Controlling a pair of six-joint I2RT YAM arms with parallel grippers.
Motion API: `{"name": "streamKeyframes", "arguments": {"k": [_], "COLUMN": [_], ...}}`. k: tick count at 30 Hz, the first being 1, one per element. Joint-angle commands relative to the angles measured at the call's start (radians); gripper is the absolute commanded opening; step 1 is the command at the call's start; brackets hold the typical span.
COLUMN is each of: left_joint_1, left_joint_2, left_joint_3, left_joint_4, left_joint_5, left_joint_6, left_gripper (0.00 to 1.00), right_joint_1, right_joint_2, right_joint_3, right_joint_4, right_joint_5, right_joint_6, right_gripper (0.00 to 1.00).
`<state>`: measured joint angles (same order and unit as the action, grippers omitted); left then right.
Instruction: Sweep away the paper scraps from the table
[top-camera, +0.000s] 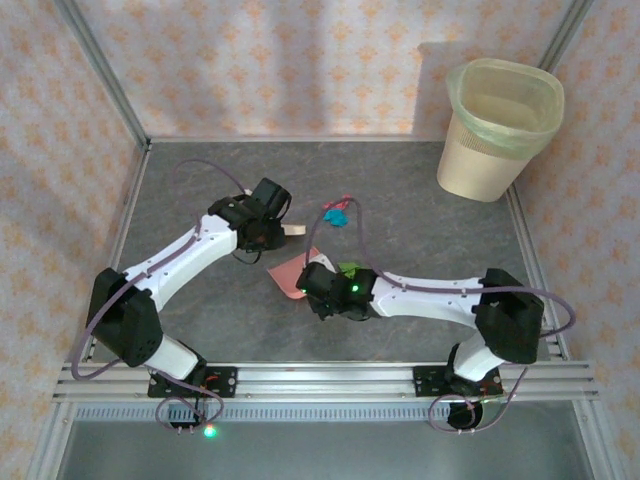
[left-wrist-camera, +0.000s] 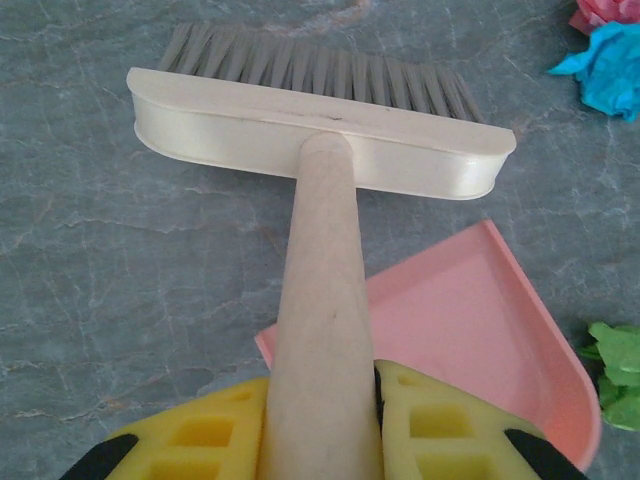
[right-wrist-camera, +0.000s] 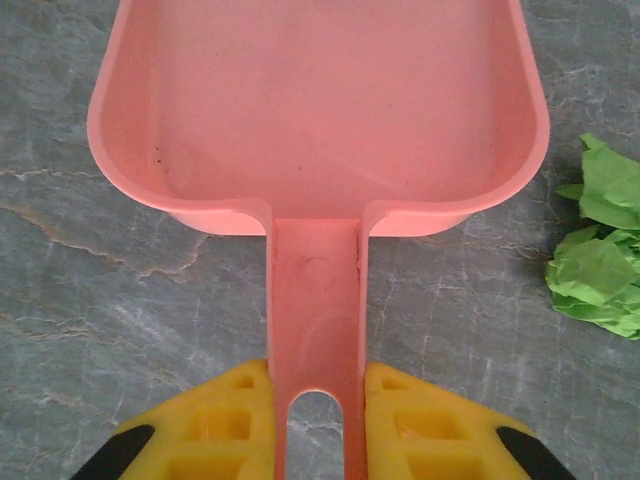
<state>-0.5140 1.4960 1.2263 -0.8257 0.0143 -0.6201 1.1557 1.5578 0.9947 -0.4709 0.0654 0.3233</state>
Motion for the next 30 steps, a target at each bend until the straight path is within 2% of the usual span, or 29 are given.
{"name": "streamKeyframes", "arguments": {"k": [1, 7, 16, 21, 30], "left_joint_1": [0.006, -0.006, -0.014, -0.014, -0.001], "left_joint_2": [-0.057, -0.140, -0.292, -0.348, -0.427], "left_joint_3": [-0.039, -0.134, -0.260, -0.270, -0.251], "left_joint_4": [-0.021, -0.008, 0.023, -0.007, -0.036], "left_joint_5": [0.066, 0.160, 0.391, 0.380, 0.272], "left_joint_6": [0.013, -0.006, -0.035, -0.030, -0.053], "left_gripper": [0.00, 0.00, 0.00, 0.00, 0.00], "right_joint_1": [0.007, 0.008, 0.007, 0.008, 0.007], "right_joint_2": [0.033, 0.099, 0.137, 0.125, 0.078], "right_joint_3": [0.001, 0.007, -0.007, -0.021, -0.071], "right_joint_4": [0.026, 0.044, 0.105, 0.138, 0.184], "right_joint_5": [0.062, 0.088, 0.108, 0.120, 0.141], "right_joint_6": [-0.001, 0.009, 0.014, 0.013, 0.017], "right_gripper": [0.00, 0.00, 0.00, 0.00, 0.00]}}
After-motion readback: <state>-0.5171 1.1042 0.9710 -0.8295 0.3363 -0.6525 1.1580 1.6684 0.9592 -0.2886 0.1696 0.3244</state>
